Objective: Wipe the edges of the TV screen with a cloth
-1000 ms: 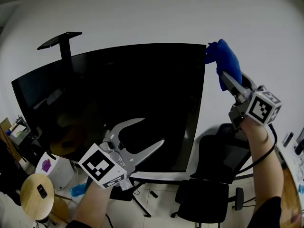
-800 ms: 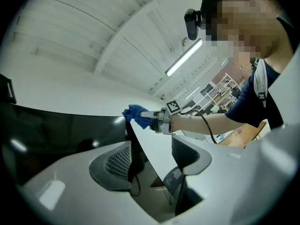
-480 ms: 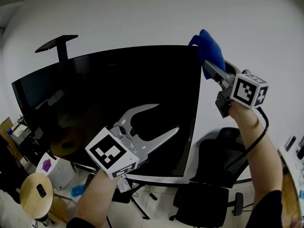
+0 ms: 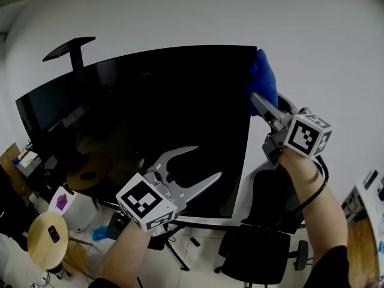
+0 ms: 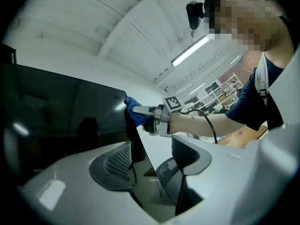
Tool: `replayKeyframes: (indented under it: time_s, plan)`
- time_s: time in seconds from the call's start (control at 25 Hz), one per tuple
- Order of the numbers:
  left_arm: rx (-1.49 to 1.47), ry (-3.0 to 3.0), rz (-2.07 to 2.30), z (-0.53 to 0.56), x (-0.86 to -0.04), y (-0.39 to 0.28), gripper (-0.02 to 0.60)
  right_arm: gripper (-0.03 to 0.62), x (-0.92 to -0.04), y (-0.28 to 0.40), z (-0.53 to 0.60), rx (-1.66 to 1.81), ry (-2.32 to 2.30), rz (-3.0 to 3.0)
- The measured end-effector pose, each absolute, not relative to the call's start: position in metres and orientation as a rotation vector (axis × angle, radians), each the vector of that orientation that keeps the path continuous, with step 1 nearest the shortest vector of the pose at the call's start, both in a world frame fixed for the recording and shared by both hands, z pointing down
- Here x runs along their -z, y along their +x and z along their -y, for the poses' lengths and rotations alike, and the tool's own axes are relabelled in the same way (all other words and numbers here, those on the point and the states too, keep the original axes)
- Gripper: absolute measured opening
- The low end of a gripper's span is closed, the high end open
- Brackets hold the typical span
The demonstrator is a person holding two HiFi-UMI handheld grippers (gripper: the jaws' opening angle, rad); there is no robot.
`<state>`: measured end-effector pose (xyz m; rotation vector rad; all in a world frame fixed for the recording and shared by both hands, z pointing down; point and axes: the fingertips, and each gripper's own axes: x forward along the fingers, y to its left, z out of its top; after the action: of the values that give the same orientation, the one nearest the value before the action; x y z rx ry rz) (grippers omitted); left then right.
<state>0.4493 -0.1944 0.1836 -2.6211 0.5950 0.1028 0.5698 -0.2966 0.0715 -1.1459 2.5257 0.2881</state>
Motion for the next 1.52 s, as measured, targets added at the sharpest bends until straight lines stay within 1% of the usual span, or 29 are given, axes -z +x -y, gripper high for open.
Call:
replayKeyframes:
  time_s: [0.4, 0.84, 1.12, 1.28, 1.52]
  plan:
    - [-0.075, -2.719, -0.635, 0.2, -0.249, 0.451, 0.259, 0.212, -0.151, 0.57, 0.301, -0.148, -1.151, -2.573]
    - [-0.007, -2.788, -0.702, 0.207, -0.328, 0.446, 0.259, 0.212, -0.266, 0.572, 0.304, -0.072, -1.232, -2.644]
    - [0.059, -2.861, -0.719, 0.214, -0.39, 0.449, 0.259, 0.212, -0.349, 0.573, 0.307, 0.08, -1.273, -2.679]
    - [0.068, -2.89, -0.727, 0.219, -0.417, 0.448, 0.259, 0.212, -0.405, 0.574, 0.311, 0.122, -1.325, -2.721]
    - [0.102, -2.948, -0.754, 0.226, -0.457, 0.447, 0.259, 0.212, -0.486, 0.574, 0.314, 0.281, -1.369, -2.76]
